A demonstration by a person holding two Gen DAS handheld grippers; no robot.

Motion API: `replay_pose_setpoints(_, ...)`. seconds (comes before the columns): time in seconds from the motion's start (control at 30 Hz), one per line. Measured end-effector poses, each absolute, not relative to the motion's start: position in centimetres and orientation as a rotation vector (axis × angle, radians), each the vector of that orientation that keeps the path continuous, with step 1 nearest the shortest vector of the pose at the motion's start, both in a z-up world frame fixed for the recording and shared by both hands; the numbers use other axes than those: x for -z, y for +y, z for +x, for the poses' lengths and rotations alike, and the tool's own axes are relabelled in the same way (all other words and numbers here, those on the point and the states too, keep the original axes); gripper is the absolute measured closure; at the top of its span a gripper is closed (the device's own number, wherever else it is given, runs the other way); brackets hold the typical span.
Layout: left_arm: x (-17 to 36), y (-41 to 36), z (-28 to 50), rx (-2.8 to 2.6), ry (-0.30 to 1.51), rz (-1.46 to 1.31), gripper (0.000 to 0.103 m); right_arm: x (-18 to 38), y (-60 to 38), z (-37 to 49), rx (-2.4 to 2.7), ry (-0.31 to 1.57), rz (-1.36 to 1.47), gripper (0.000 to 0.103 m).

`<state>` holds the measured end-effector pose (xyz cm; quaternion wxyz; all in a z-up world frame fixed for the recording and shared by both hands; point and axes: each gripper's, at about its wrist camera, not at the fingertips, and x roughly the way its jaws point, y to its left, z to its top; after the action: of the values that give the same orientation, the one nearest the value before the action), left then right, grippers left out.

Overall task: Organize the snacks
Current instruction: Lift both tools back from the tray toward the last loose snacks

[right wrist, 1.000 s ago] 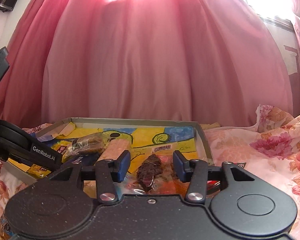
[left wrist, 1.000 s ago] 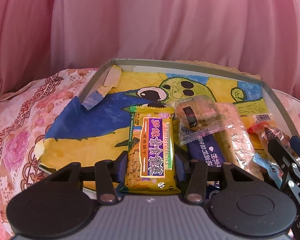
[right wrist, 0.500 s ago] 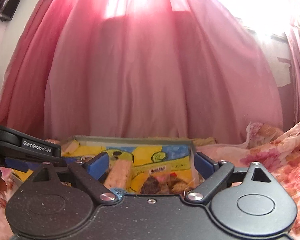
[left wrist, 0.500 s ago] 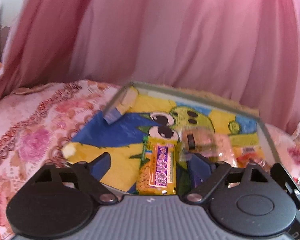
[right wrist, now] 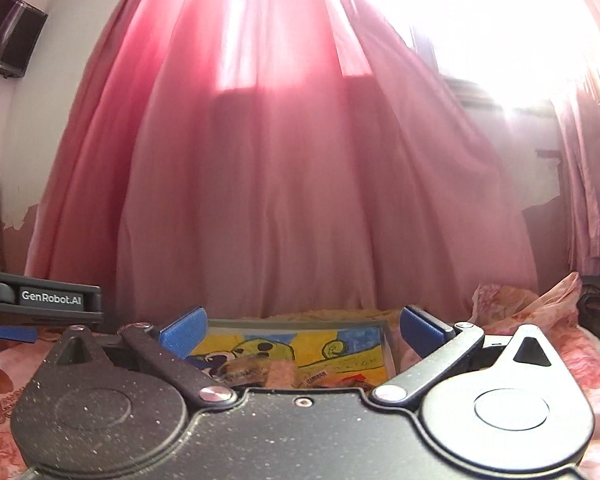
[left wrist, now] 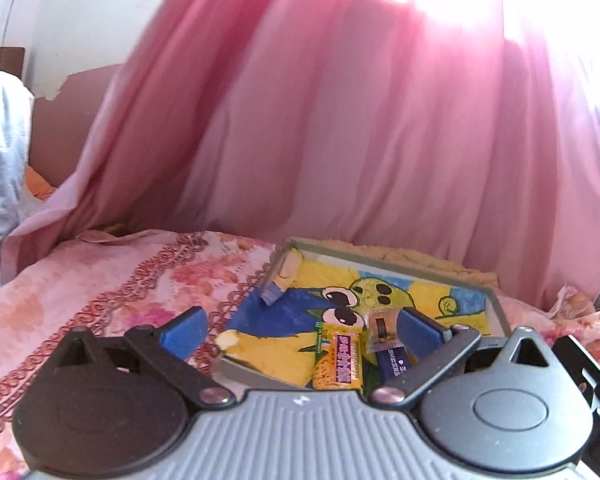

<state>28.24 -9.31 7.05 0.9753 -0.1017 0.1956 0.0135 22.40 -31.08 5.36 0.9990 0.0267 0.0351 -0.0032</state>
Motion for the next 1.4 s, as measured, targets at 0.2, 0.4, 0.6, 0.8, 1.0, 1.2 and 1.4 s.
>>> replay_pose_setpoints(0.2, -8.3, -7.5, 24.2, -0.043, 0.343, -0.212, 0.001, -6.4, -30.2, 18.3, 0.009, 0.037, 0.071, 0.001)
replay_pose_setpoints(0.4, -8.5, -5.7, 20.4, -0.057, 0.309, -0.238, 0.001, -6.7, -29.0, 14.8, 0.008, 0.037, 0.061, 0.001)
replay_pose_setpoints(0.6, -7.6, -4.7, 17.3, -0.07, 0.302, -0.222, 0.0, -6.3, -28.3, 11.5, 0.008, 0.063, 0.055, 0.001)
replay_pose_setpoints(0.8, -4.5, -3.9, 13.6, -0.081, 0.319, -0.157, 0.0, -4.6, -27.9, 8.9, 0.012, 0.139, 0.045, 0.001)
replay_pose_setpoints(1.0, -1.5, -3.6, 11.8, -0.077, 0.404, -0.12, 0.0, -2.4, -27.5, 7.5, 0.001, 0.243, 0.065, 0.001)
replay_pose_setpoints(1.2, 1.1, -3.6, 11.0, -0.076, 0.468, -0.06, 0.0, -0.6, -26.7, 6.4, 0.002, 0.325, 0.035, 0.001)
replay_pose_setpoints(1.4, 2.6, -3.4, 10.8, -0.067, 0.519, -0.035, 0.0, 1.0, -25.9, 6.3, -0.006, 0.397, 0.014, 0.001)
